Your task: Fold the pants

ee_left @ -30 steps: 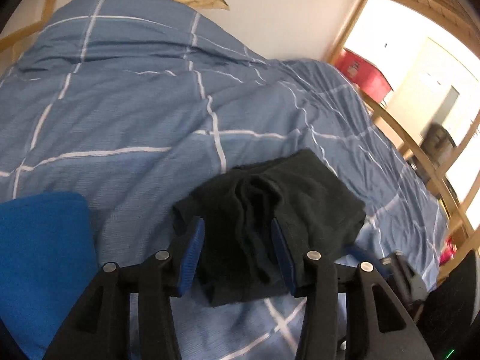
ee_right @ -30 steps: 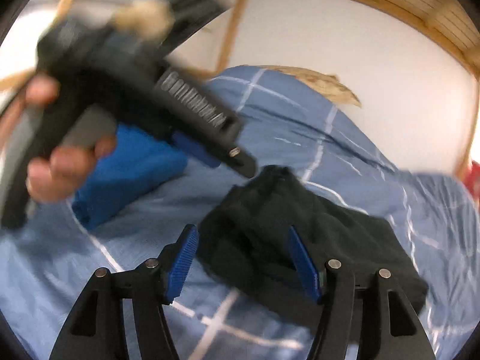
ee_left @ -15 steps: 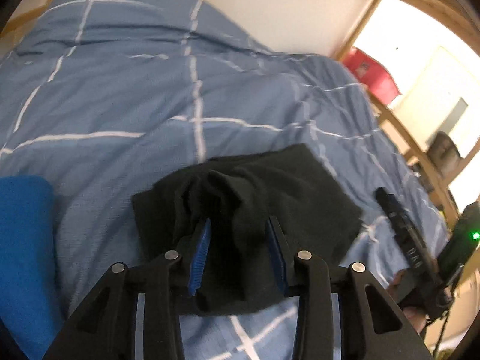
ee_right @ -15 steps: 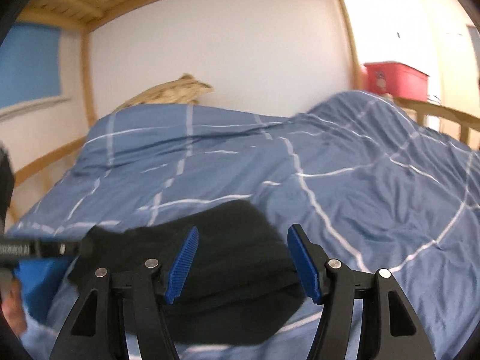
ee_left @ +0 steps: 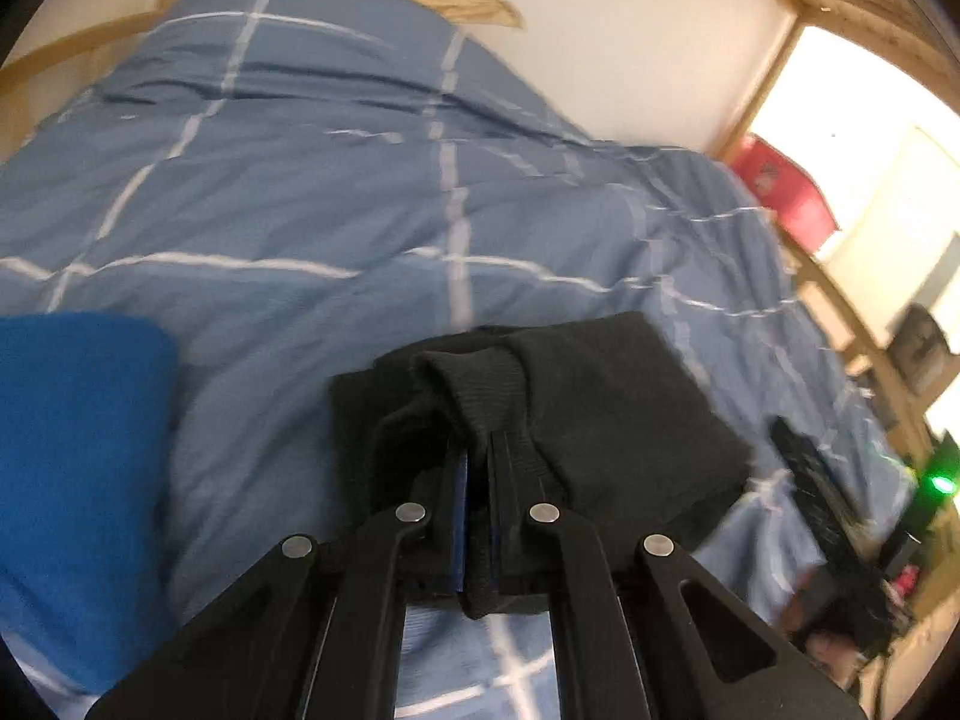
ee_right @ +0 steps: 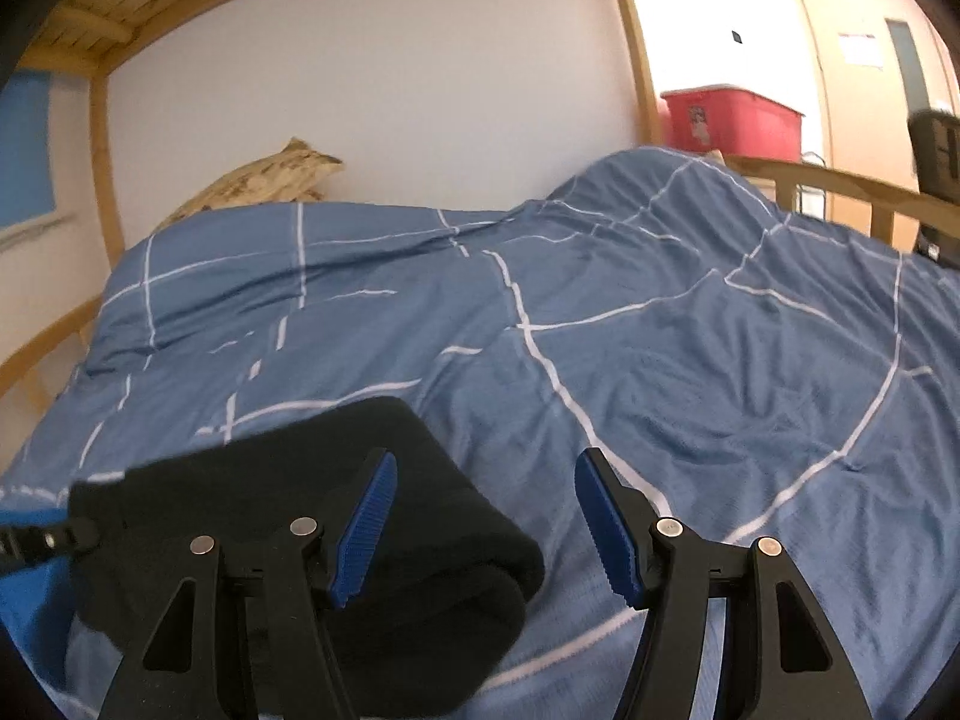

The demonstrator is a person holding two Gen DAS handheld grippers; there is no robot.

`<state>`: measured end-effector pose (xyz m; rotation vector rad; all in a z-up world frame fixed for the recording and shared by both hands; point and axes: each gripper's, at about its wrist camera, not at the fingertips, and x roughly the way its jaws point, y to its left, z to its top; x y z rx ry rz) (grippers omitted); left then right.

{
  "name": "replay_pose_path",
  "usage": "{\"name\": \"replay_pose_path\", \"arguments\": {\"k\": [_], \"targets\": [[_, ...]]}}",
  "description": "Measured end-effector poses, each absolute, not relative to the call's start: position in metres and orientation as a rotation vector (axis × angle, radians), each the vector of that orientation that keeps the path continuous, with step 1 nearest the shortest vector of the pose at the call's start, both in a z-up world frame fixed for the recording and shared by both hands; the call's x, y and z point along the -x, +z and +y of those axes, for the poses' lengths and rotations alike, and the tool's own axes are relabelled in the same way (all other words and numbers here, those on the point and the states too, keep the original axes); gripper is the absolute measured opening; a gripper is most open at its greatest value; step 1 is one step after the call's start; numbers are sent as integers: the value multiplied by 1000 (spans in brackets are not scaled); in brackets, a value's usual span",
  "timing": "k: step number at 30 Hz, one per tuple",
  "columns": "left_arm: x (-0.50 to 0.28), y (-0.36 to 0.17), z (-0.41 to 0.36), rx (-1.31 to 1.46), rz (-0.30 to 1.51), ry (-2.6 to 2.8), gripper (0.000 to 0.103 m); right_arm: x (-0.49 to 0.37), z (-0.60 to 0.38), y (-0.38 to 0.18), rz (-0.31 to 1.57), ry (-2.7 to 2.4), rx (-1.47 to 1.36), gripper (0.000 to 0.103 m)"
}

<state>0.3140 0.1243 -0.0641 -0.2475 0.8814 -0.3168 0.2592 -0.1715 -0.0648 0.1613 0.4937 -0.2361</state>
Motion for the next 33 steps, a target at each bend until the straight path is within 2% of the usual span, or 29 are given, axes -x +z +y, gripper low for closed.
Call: {"name": "replay_pose_path", "arguments": {"k": [2, 7, 14, 17, 21, 24, 26, 29, 30, 31, 33], "targets": [[-317, -80, 129, 264, 920, -286, 7, -251, -163, -66, 519, -265, -114, 67], [-308, -88, 119, 226, 918, -234, 7, -234, -158, -81, 618, -247, -73, 66], [-308, -82, 98, 96, 905, -160, 8, -246, -194, -101, 720, -158, -247, 67], [-309, -84, 100, 96, 912, -160, 8, -250, -190, -105, 757, -149, -179, 66], [-310, -85, 109, 147, 937, -168, 8, -253, -179, -101, 688, -109, -111, 66], [-310, -85, 105, 108, 938, -147, 8, -278, -181, -114, 793, -127, -81, 65], [-305, -82, 96, 44, 923, -133, 8, -285, -190, -121, 833, -134, -101, 62], [-303, -82, 95, 43, 921, -132, 8, -277, -203, -116, 746, -136, -151, 59], [-305, -82, 99, 60, 932, -130, 8, -275, -201, -112, 715, -135, -142, 49], [-307, -84, 104, 81, 941, -129, 8, -274, -198, -110, 704, -131, -120, 34], [-308, -88, 111, 99, 952, -114, 8, -275, -186, -109, 730, -158, -42, 29]]}}
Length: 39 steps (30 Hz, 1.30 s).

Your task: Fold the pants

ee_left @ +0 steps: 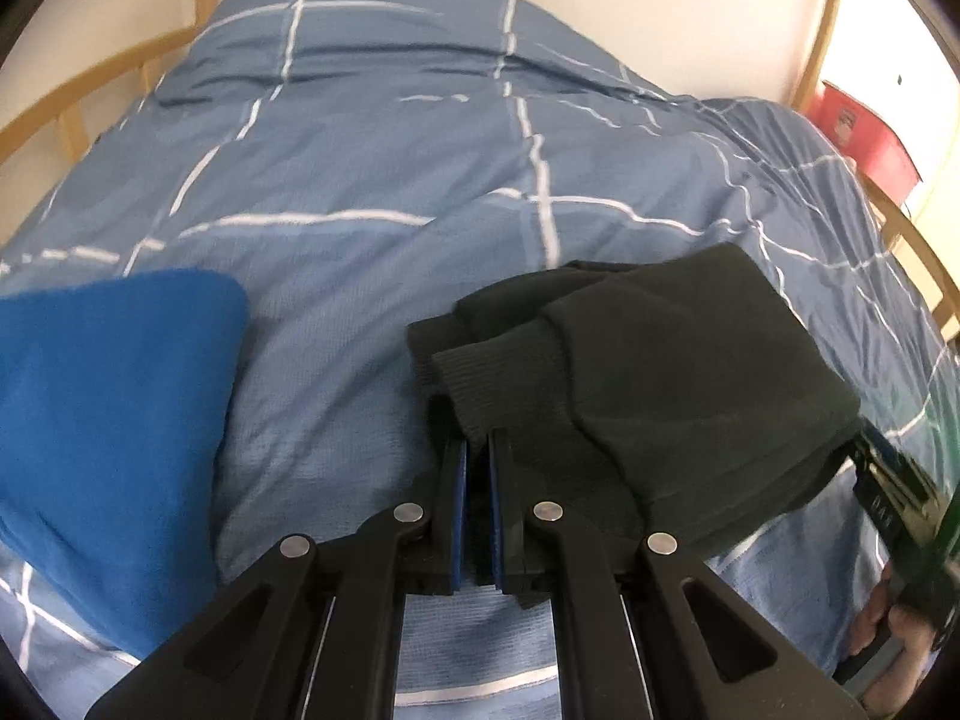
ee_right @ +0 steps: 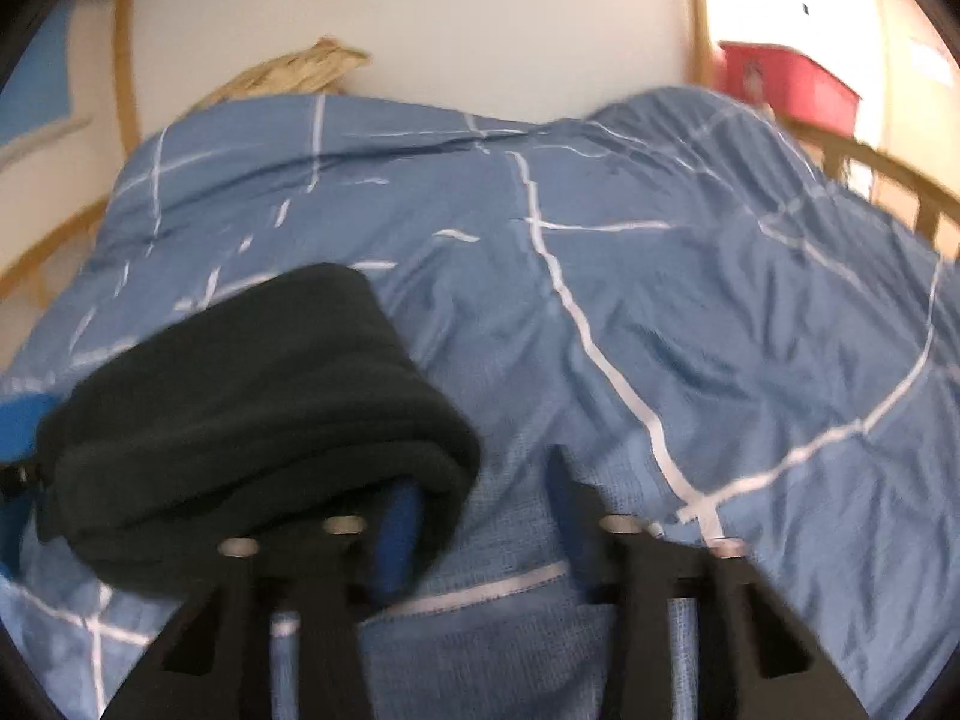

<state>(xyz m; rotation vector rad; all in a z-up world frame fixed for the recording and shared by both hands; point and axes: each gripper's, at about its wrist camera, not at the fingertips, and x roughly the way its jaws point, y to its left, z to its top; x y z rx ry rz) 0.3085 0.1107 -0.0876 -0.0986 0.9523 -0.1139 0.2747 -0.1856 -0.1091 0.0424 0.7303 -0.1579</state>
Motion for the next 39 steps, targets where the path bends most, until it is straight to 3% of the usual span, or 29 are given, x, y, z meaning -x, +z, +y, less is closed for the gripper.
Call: {"name": "replay_pose_path", "arguments": {"k": [7, 8, 10, 11, 13, 15, 17, 20, 24, 35, 39], "targets": [[-306, -96, 118, 103, 967, -63, 6, -273, -180, -129, 800, -244, -12, 33], [-308, -100, 119, 105, 987, -62, 6, -271, -180, -126, 802, -256, 2, 36], [-304, -103, 118, 76, 1008, -38, 6, -268, -177, -122, 832, -314, 57, 63], [-298, -99, 115, 60, 986, -40, 6, -263, -177, -117, 838, -323, 65, 65], [-287, -85, 112, 42, 924, -32, 14, -247, -175, -98, 799, -275, 27, 65], [-276, -67, 111, 36, 867, -23, 33, -235, -174, -78, 722, -247, -3, 65], [-269, -50, 114, 52, 815, -2, 44, -236, -174, -59, 686, -217, -2, 72], [-263, -28, 111, 76, 771, -25, 70, -249, -179, -41, 657, -181, 1, 73], [-263, -21, 94, 47, 763, -44, 76, -271, -189, -35, 674, -65, -23, 81], [-288, -73, 82, 141, 891, -78, 77, -320, -206, -95, 802, 112, -257, 81], [-303, -93, 90, 213, 925, -83, 85, -322, -202, -114, 825, 73, -259, 81]]}}
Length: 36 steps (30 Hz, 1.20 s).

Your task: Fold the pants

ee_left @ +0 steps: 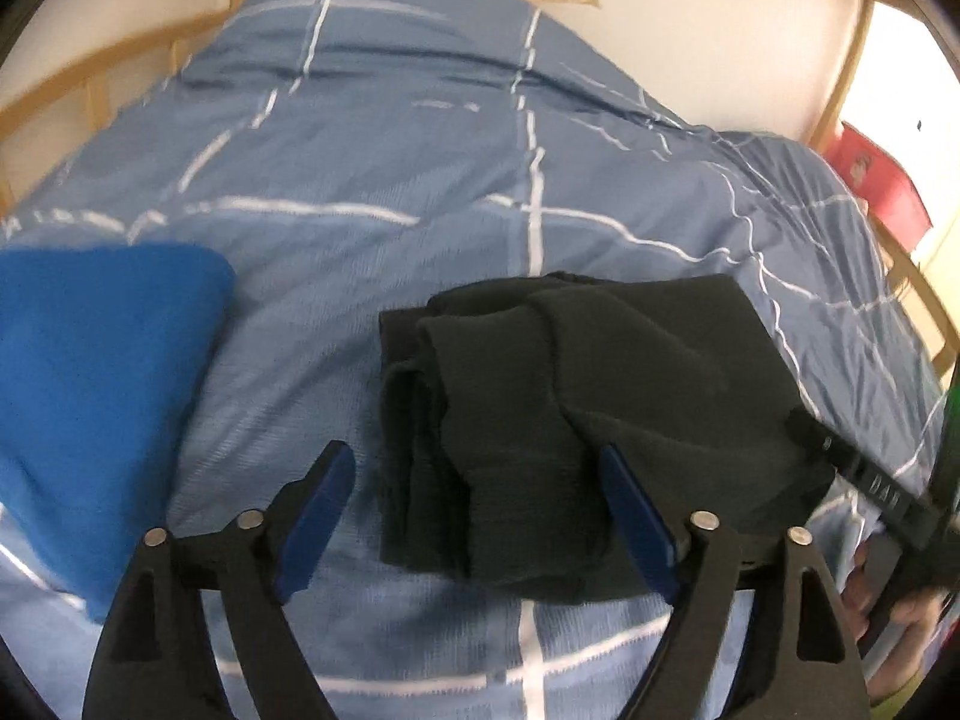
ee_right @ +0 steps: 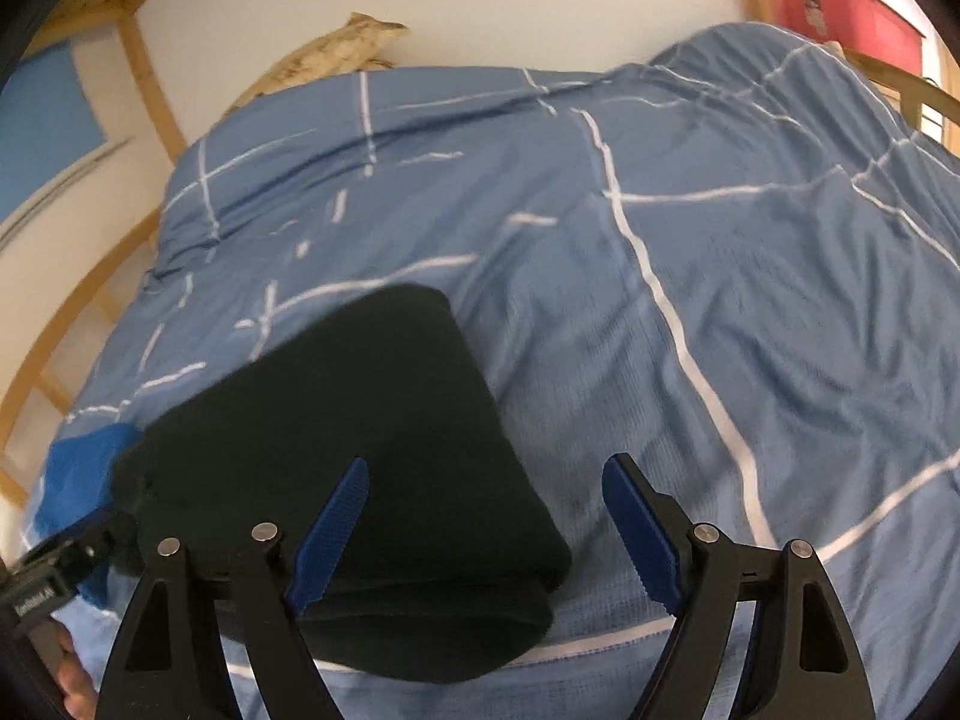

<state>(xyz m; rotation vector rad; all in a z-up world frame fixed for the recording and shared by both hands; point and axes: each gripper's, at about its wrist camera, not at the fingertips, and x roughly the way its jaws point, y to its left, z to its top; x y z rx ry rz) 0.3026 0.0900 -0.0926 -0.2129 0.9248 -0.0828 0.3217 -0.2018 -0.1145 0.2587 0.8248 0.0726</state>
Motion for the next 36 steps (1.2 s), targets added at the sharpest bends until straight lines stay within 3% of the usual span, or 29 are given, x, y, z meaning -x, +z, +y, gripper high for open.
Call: {"name": "replay_pose_path", "arguments": {"k": [10, 14, 16, 19, 26, 36], "targets": [[-313, -127, 92, 280, 949, -159, 85, -329, -194, -142, 854, 129, -239, 79], [-312, -121, 90, 262, 921, -188, 70, -333, -193, -149, 861, 162, -280, 74], [-311, -117, 88, 255, 907, -190, 66, -333, -193, -149, 857, 185, -298, 65], [-312, -114, 87, 261, 894, -183, 61, -331, -195, -150, 853, 199, -320, 63], [-313, -109, 97, 362, 876, -185, 39, -322, -188, -137, 807, 191, -284, 47], [-313, -89, 104, 388, 874, -230, 31, -307, -170, -96, 722, 167, -196, 37]]}}
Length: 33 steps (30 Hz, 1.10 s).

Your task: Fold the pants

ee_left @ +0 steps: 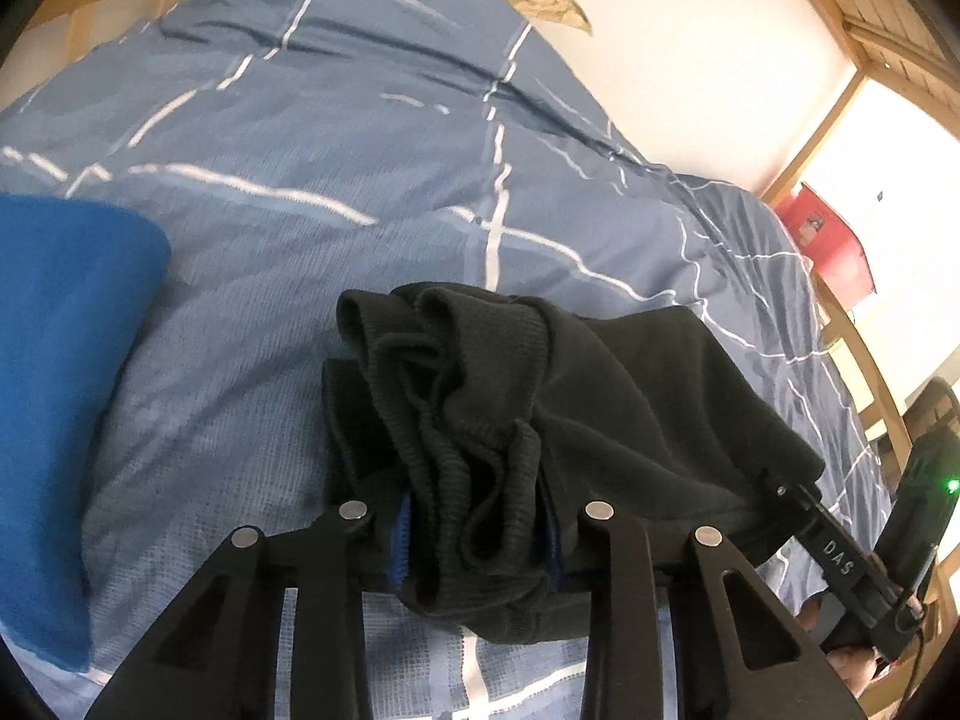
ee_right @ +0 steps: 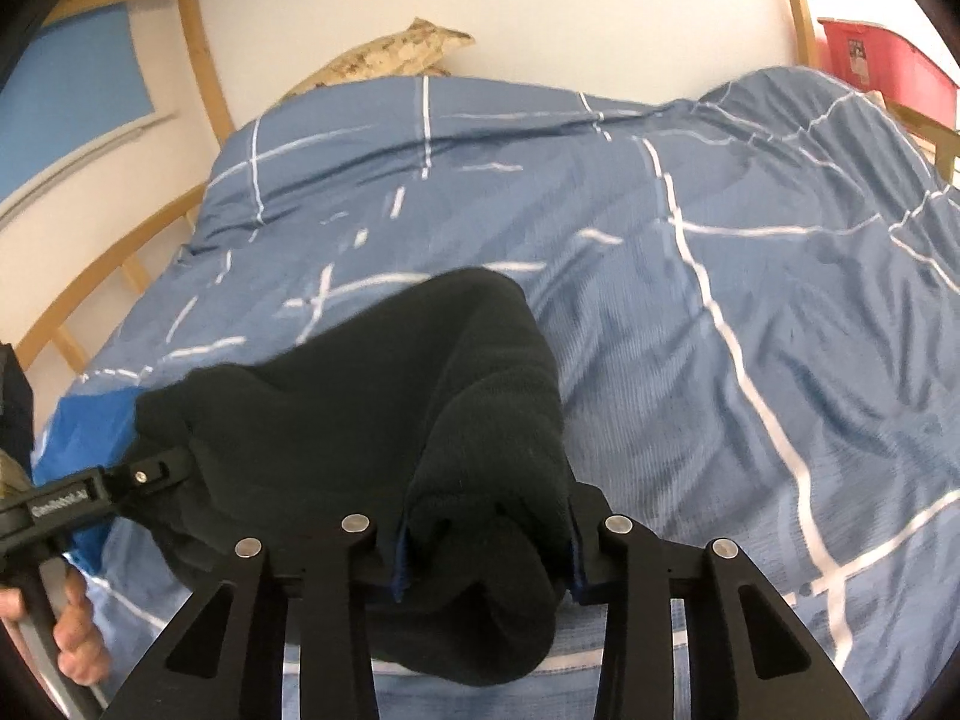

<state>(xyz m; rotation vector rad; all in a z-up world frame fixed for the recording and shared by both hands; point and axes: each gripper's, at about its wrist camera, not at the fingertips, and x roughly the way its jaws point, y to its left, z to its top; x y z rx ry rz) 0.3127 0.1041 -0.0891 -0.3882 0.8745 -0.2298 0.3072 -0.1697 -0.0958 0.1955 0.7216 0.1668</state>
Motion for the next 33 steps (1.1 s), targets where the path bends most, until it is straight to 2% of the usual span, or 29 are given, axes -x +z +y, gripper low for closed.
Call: {"name": "replay_pose_path", "arguments": {"k": [19, 26, 33], "targets": [[-254, 4, 105, 334, 724, -306, 29, -245, -165, -12, 554, 156, -172, 36], [-218, 54, 142, 278, 651, -281, 29, -211, -133, 35, 466, 183, -156, 36], [-193, 80, 201, 211, 616, -220, 29, -193, -77, 58, 419, 242, -165, 36]]}}
